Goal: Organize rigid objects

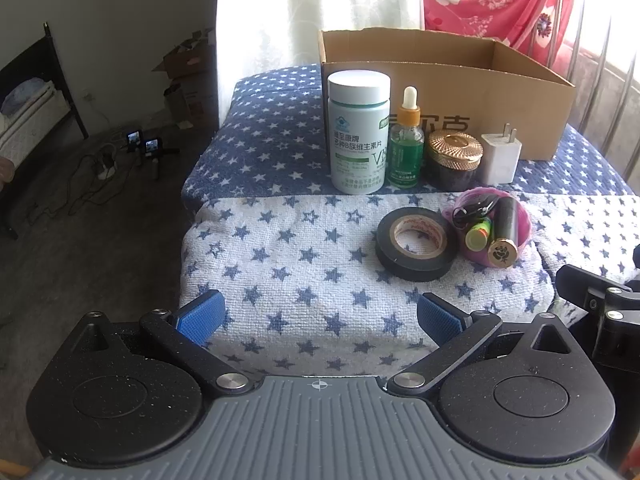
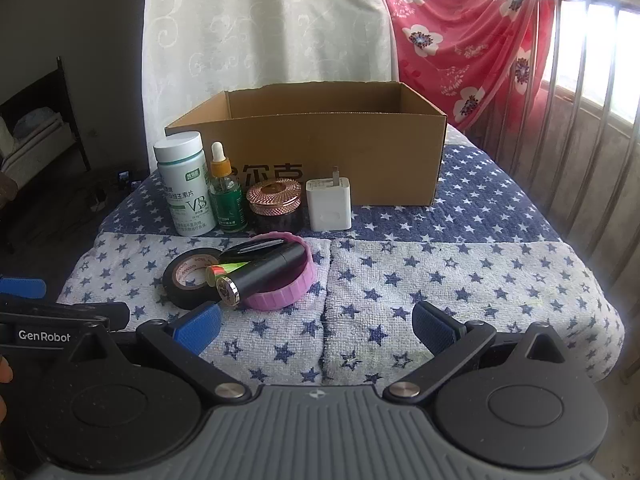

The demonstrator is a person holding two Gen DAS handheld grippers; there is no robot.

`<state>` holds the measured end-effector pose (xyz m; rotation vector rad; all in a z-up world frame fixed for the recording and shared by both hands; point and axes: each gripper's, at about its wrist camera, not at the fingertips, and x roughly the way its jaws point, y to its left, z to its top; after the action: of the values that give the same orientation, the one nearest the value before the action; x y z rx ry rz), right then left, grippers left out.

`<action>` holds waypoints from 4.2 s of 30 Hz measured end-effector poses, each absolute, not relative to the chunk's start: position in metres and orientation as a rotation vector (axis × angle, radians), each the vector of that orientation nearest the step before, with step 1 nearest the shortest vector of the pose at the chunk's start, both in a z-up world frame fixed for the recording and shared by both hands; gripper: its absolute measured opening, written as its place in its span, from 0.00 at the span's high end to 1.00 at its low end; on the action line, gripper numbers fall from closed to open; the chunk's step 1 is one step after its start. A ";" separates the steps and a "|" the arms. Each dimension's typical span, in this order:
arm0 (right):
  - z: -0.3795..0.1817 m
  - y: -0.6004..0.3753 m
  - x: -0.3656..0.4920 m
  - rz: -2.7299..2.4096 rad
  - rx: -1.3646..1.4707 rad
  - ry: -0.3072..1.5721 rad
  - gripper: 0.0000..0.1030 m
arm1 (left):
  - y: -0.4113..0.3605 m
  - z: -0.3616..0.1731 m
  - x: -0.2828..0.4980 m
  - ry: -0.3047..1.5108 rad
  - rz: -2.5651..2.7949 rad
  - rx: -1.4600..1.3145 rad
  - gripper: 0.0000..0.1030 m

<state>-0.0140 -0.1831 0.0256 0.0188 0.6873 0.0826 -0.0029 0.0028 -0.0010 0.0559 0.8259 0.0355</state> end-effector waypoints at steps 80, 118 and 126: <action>0.032 -0.191 -0.017 0.071 0.035 0.654 0.00 | 0.002 0.006 -0.006 0.790 0.028 0.073 0.00; -0.010 -0.231 0.093 0.384 0.604 0.974 0.67 | -0.062 -0.005 0.021 0.701 -0.517 0.149 0.65; -0.009 -0.222 0.106 0.372 0.547 1.025 0.68 | -0.066 -0.011 0.034 0.754 -0.506 0.170 0.72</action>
<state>0.1055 -0.2217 -0.0092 0.5473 1.0253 0.3715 0.0343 -0.0661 -0.0111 0.1698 0.7545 -0.5056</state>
